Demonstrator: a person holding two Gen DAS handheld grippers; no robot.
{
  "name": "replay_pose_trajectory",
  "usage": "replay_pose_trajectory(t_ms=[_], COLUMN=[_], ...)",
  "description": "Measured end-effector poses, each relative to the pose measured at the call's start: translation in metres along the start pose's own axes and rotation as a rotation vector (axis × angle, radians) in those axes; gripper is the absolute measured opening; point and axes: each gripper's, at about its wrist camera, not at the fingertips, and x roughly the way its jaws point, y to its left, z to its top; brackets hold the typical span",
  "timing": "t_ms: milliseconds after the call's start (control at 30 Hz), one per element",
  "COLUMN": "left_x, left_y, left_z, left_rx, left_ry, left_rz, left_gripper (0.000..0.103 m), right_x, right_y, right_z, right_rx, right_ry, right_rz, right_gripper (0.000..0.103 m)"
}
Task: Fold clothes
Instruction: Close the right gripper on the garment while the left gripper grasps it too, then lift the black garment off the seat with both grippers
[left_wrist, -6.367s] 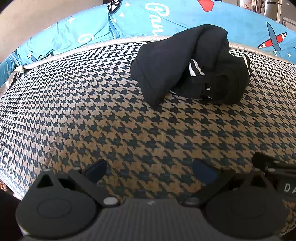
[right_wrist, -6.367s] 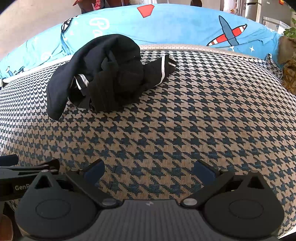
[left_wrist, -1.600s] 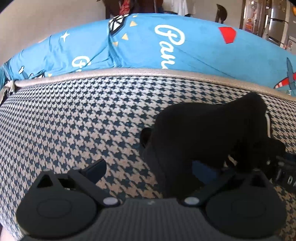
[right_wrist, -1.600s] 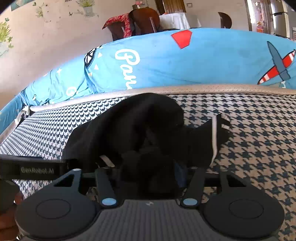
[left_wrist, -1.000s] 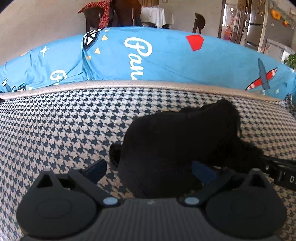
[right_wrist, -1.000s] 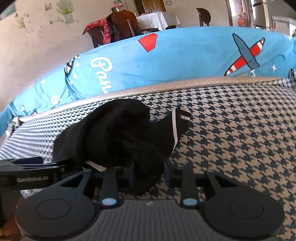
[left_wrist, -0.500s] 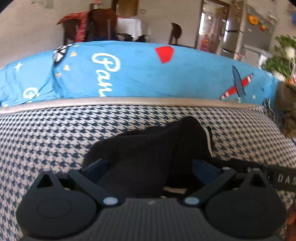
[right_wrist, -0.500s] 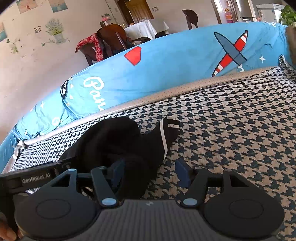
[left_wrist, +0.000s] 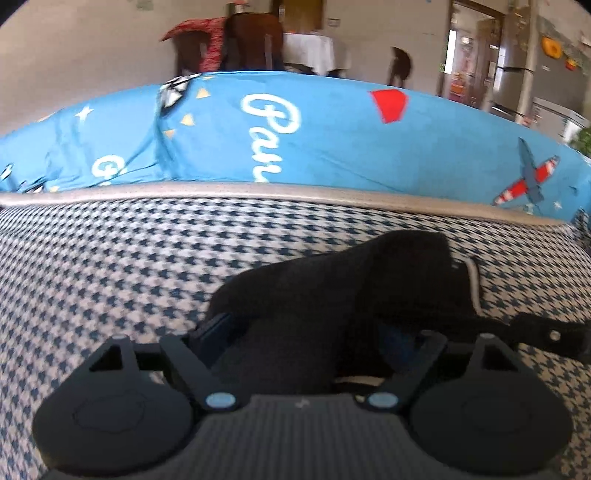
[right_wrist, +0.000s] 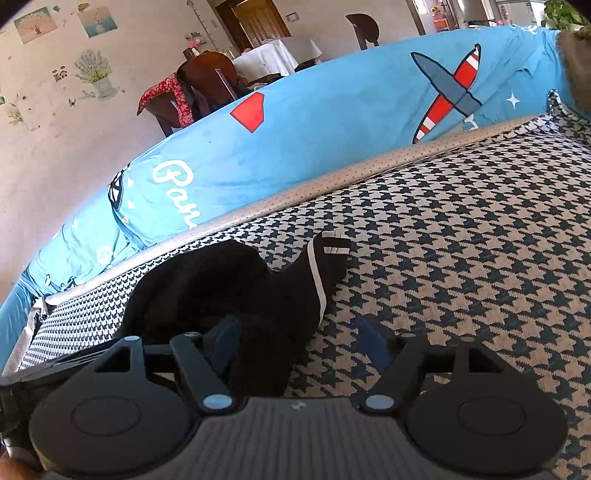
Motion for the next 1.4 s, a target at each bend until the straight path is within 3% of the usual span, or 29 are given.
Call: replay_pose_trajectory(t_ms=[233, 367, 500, 700, 800, 933, 1067, 1267, 1400], left_x=[0.001, 0.003, -0.001, 0.000, -0.002, -0.014, -0.021, -0.022, -0.019], left_y=[0.042, 0.067, 0.072, 0.083, 0.091, 0.101, 0.093, 0.074, 0.077], left_z=[0.008, 0.009, 0.010, 0.011, 0.012, 0.015, 0.017, 0.015, 0.014], left_rx=[-0.110, -0.175, -0.172, -0.207, -0.235, -0.296, -0.276, -0.218, -0.241], left_ry=[-0.008, 0.016, 0.016, 0.027, 0.021, -0.027, -0.050, -0.056, -0.037], left_rz=[0.165, 0.182, 0.194, 0.295, 0.367, 0.259, 0.142, 0.115, 0.130], left_gripper=[0.093, 0.096, 0.099, 0.101, 0.103, 0.103, 0.103, 0.103, 0.103], right_x=[0.004, 0.008, 0.012, 0.000, 0.002, 0.015, 0.024, 0.029, 0.022], right_y=[0.005, 0.007, 0.009, 0.008, 0.005, 0.008, 0.020, 0.031, 0.049], right_z=[-0.001, -0.001, -0.002, 0.003, 0.005, -0.001, -0.009, -0.021, -0.022], right_rx=[-0.008, 0.001, 0.015, 0.032, 0.049, 0.073, 0.026, -0.045, -0.162], right_ry=[-0.008, -0.004, -0.006, -0.088, -0.070, 0.027, 0.092, 0.148, 0.093], right_rz=[0.016, 0.020, 0.030, 0.032, 0.044, 0.116, 0.158, 0.162, 0.149], right_gripper=[0.075, 0.077, 0.078, 0.078, 0.078, 0.078, 0.078, 0.078, 0.078])
